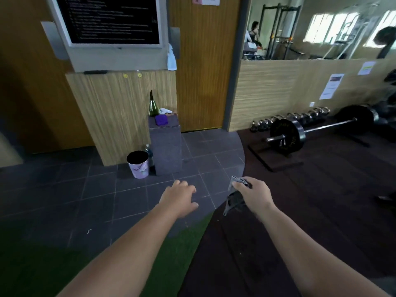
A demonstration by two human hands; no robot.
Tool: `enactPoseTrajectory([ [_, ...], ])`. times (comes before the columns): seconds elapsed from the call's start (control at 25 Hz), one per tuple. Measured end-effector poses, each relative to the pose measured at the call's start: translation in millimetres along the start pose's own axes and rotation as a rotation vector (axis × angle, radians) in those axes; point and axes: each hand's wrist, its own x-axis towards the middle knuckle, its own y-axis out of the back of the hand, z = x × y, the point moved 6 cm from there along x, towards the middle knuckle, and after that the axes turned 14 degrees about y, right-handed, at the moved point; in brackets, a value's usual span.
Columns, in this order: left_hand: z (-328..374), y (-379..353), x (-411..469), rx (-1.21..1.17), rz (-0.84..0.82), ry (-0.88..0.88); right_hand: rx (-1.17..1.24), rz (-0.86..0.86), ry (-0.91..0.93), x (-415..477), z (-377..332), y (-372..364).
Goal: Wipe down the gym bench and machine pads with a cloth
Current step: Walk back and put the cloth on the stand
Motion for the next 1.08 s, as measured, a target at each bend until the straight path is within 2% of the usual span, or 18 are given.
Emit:
enactPoseTrajectory([
  [0.2,-32,21,158,-0.039,0.010,0.090,0.031,-0.094,0.037,183,6,-54],
  [0.52,-91,68,397,-0.024,-0.002,0.098,0.058,-0.157,0.017,428,10,-140],
  [0.68,-92,92,498,-0.206,-0.053,0.054,0.101,-0.181,0.064,547,9,-184],
  [0.76,-93,103,553,-0.335,-0.017,0.081,0.109,-0.224,0.095,609,10,-212],
  [1.08,-178,142,742,-0.590,0.119,0.295,0.507,-0.347,-0.211,814,16,-326],
])
